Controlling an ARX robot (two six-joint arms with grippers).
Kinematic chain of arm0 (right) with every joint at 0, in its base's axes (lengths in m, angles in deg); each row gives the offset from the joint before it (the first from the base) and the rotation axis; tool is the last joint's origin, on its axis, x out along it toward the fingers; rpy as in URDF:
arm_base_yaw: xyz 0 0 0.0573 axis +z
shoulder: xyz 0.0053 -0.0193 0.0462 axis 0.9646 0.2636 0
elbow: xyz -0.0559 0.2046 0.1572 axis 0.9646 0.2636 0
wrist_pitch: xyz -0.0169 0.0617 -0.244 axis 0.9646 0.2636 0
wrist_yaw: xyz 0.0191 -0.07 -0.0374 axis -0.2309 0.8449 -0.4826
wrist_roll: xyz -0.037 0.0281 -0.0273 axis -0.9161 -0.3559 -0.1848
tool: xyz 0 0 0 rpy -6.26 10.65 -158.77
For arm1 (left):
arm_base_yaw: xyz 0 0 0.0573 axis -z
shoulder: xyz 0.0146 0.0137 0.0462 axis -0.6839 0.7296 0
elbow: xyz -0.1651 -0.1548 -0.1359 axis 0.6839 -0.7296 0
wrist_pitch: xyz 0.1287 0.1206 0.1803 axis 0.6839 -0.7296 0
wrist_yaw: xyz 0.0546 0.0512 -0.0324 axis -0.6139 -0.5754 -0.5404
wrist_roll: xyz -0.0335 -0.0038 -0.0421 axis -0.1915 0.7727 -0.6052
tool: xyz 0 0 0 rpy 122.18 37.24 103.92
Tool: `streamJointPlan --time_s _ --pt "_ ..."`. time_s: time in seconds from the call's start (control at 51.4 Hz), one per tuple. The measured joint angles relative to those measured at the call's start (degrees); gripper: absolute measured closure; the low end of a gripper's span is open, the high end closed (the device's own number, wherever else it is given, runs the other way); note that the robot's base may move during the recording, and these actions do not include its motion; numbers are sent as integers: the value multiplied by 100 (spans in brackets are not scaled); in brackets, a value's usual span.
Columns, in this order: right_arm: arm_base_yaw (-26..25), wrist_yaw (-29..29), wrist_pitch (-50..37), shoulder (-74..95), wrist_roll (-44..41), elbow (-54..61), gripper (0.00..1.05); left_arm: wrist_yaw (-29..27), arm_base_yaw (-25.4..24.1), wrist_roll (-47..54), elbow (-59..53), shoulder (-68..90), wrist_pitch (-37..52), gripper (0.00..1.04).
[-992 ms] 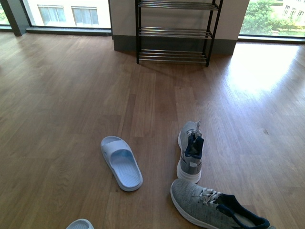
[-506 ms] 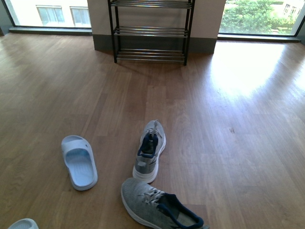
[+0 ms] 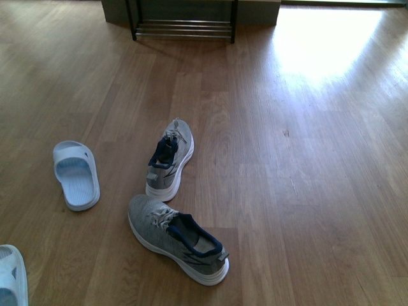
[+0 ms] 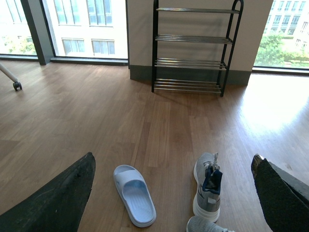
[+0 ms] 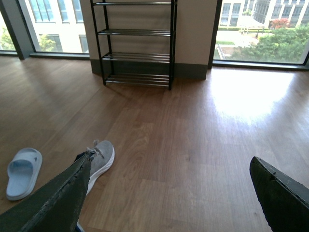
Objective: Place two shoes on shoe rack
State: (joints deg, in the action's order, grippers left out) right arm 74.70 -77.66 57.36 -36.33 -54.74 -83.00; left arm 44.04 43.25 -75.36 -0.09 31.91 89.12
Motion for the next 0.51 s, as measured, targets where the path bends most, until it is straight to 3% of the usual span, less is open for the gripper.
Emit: streamJointPlan --time_s 0.058,0.097,0.136,0.214,0.292,0.506 --pt "0 0 2 0 2 0 9 -179 44 -210 35 81 -116 9" --pt "0 0 2 0 2 0 9 -929 249 -1165 372 612 -841 9" --pt "0 -2 2 -2 2 0 9 -1054 238 -2387 643 1578 -765 9" --pt "0 -13 2 0 0 0 9 -505 125 -4478 1012 3394 236 9" --pt "0 -11 0 0 2 0 9 48 122 -5665 1512 5184 1300 9" --pt "0 -13 2 0 0 0 9 879 372 -6061 3193 9608 2371 9"
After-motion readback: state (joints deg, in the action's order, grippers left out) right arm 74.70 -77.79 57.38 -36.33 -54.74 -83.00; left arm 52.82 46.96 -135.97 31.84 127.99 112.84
